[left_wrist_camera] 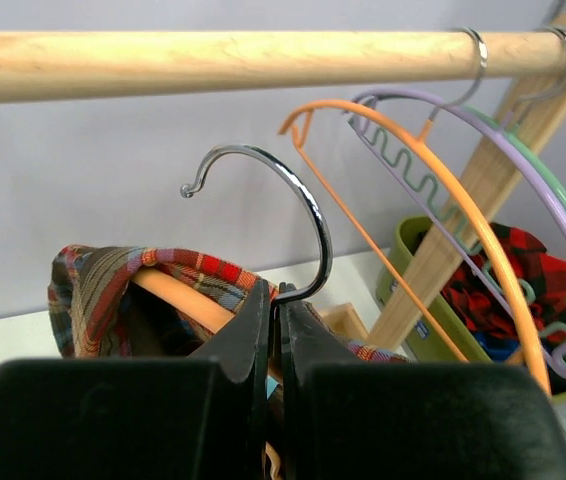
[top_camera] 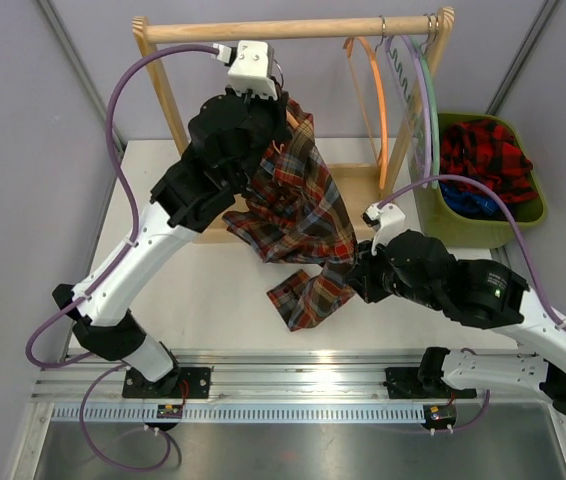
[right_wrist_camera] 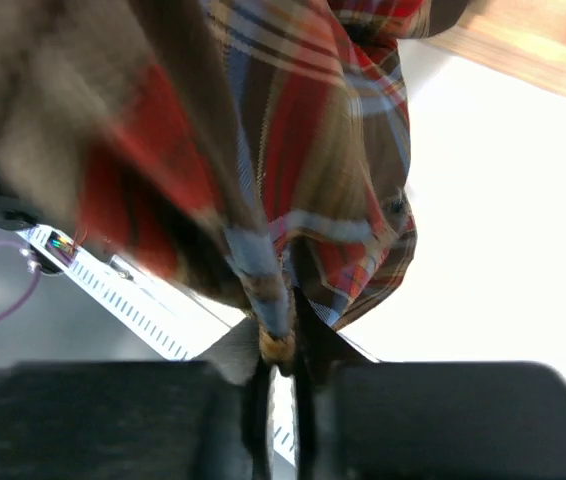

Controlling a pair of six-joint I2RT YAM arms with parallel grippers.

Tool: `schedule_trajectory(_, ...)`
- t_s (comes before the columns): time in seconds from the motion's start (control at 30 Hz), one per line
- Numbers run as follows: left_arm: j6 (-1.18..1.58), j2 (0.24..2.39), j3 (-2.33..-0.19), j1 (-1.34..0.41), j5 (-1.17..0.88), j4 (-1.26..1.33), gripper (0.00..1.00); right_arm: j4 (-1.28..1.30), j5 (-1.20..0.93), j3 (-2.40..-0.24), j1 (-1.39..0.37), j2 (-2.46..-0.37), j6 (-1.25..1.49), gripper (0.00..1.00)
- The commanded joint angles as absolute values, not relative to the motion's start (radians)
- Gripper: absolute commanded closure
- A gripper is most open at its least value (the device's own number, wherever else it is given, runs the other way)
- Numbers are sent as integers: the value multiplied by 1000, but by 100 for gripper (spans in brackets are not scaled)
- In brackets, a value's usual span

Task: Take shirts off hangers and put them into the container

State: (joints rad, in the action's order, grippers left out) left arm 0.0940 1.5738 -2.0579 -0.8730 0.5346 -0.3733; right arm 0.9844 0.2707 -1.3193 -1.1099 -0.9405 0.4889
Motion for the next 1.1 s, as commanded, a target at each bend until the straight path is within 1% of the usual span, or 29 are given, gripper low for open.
schedule_trajectory(0.0, 98, 1546, -2131, -825, 603, -281, 100, 986, 282, -1312, -1118, -890, 502, 95)
schedule_trajectory(0.07, 101, 1525, -2114, -801, 626, -273, 100, 997, 301, -1309, -1118, -868, 511, 100)
schedule_trajectory(0.27, 95, 1450, -2065, -779, 649, -264, 100, 1054, 403, -1312, -1120, -810, 538, 100)
schedule_trajectory(0.47, 35, 1349, -2014, -769, 736, -229, 100, 1216, 618, -1338, -1120, -804, 643, 100)
schedule_trajectory(0.57, 6, 1296, -2000, -765, 794, -210, 100, 1327, 733, -1347, -1118, -789, 745, 100)
schedule_trajectory(0.6, 6, 1284, -1988, -765, 811, -203, 100, 1397, 794, -1356, -1120, -770, 817, 100)
schedule_trajectory(0.77, -23, 1201, -1936, -765, 871, -149, 100, 1610, 937, -1397, -1118, -700, 1052, 100)
schedule_trajectory(0.9, -5, 1151, -1887, -767, 890, -130, 100, 1628, 985, -1399, -1117, -686, 1091, 100)
schedule_trajectory(1.07, 129, 1054, -1800, -765, 887, -133, 100, 1626, 1035, -1404, -1117, -727, 1095, 100)
